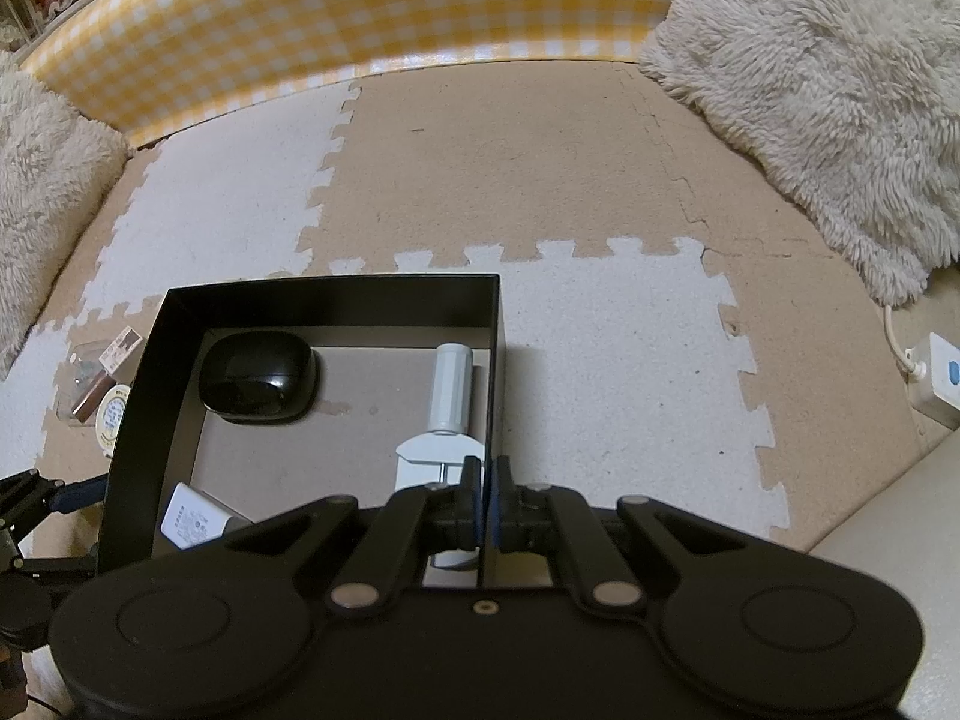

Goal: Organize rigid objects
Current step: 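Return the left tool to the mint-green round case and grasp it, then lower the mint-green case into the tray box and open the left tool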

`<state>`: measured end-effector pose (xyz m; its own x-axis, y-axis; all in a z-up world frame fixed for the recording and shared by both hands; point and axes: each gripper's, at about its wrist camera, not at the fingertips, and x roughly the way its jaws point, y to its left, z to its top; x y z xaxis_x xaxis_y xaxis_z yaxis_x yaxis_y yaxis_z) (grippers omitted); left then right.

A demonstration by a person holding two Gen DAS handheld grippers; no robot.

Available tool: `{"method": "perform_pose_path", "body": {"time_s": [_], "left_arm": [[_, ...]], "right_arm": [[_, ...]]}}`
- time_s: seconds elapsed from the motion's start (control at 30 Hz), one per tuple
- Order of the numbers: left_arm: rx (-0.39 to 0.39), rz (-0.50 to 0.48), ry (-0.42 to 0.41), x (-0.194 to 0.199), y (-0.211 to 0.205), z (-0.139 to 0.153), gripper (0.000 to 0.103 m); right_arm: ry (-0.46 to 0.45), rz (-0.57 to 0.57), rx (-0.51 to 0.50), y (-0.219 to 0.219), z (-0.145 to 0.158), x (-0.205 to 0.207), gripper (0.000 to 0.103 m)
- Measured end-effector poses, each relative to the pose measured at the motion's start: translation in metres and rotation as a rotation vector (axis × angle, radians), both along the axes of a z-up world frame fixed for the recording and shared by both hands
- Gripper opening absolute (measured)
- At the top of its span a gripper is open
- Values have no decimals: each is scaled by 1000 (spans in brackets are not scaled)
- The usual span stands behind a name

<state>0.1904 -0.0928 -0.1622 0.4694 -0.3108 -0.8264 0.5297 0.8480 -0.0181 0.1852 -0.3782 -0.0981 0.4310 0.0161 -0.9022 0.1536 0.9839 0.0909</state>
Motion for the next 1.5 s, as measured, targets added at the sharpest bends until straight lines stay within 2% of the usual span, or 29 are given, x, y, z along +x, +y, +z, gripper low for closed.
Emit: {"method": "perform_pose_path", "body": {"time_s": [0.37,0.57,0.77,0.97,1.13,1.27,1.5], "left_arm": [[-17,64,54,3,10,3,50],[-120,143,86,7,24,14,50],[-207,186,38,5,26,39,50],[-278,163,-15,0,14,63,50],[-340,116,-9,-7,-5,72,50],[-374,70,18,-14,-24,70,50],[-369,7,69,-23,-54,54,50]], "right_arm": [[0,0,0,0,0,0,3],[0,0,0,0,0,0,3],[0,0,0,0,0,0,3],[0,0,-1,0,0,0,3],[0,0,-1,0,0,0,3],[0,0,-1,0,0,0,3],[2,5,-6,1,0,0,3]]}}
